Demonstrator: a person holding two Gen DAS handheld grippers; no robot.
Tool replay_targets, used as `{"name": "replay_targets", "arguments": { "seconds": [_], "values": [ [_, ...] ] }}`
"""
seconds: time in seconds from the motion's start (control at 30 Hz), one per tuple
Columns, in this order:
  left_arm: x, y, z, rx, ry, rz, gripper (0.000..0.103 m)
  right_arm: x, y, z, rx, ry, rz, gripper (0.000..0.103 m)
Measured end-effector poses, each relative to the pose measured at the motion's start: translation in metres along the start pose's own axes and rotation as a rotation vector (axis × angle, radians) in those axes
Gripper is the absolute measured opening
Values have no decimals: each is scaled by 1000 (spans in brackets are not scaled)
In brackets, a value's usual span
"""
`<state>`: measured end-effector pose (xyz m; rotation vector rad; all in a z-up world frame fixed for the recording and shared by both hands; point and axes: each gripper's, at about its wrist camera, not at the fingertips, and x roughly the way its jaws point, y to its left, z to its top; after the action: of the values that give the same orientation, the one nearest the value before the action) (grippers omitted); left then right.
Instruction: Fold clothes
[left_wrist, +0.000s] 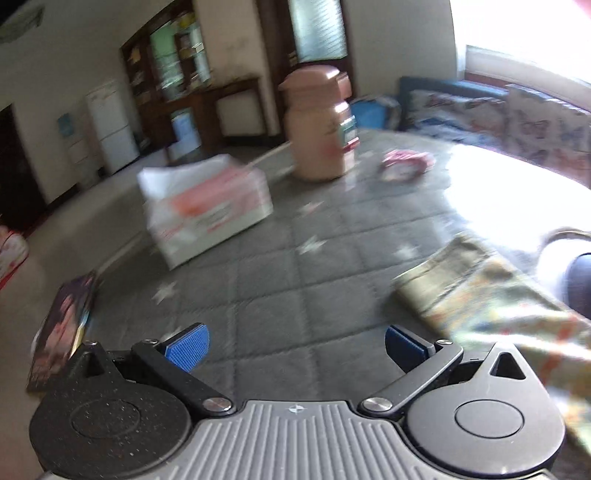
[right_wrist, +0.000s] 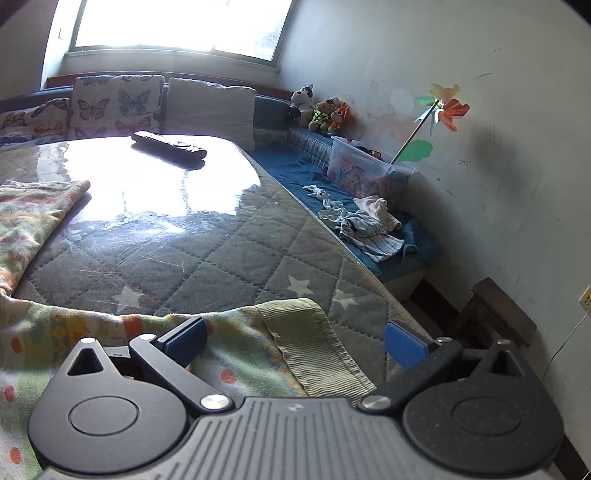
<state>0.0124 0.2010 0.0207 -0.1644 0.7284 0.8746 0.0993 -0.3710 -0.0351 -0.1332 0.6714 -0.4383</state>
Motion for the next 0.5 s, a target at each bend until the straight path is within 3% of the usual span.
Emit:
{"name": "replay_targets", "arguments": {
  "seconds": [0.13, 0.33, 0.43, 0.5],
  "values": [
    [9, -22, 9, 78, -37, -48, 103, 1, 0, -2, 3, 1, 2, 103],
    [30, -44, 20, 183, -14, -129, 100, 1, 3, -4, -5, -2, -5, 103],
    [29, -48, 20, 209, -32, -170, 88, 1, 3, -4, -4, -1, -5, 103],
    [28, -50, 19, 228, -45, -213, 69, 1, 2, -3, -1, 0, -2, 103]
  ]
}}
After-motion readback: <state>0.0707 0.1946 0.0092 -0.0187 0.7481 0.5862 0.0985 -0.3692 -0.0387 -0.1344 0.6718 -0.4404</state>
